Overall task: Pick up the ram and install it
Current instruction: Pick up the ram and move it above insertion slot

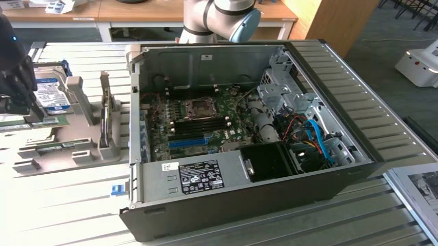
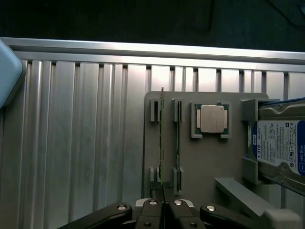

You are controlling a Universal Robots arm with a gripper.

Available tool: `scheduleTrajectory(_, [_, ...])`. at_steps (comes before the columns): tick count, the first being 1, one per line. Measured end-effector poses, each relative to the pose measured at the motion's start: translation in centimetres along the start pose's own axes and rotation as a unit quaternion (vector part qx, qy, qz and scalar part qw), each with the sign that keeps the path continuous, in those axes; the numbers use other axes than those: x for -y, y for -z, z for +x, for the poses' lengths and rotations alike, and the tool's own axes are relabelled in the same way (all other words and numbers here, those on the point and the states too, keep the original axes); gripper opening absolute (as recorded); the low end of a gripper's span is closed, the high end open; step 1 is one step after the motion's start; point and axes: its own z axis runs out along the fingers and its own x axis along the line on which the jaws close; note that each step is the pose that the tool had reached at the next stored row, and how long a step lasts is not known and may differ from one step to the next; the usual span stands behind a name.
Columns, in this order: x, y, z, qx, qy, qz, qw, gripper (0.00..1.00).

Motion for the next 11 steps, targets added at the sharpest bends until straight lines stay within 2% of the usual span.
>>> scheduleTrajectory(11, [-0.07, 1.82, 0.0, 0.0, 0.0, 0.0, 1.0, 0.11])
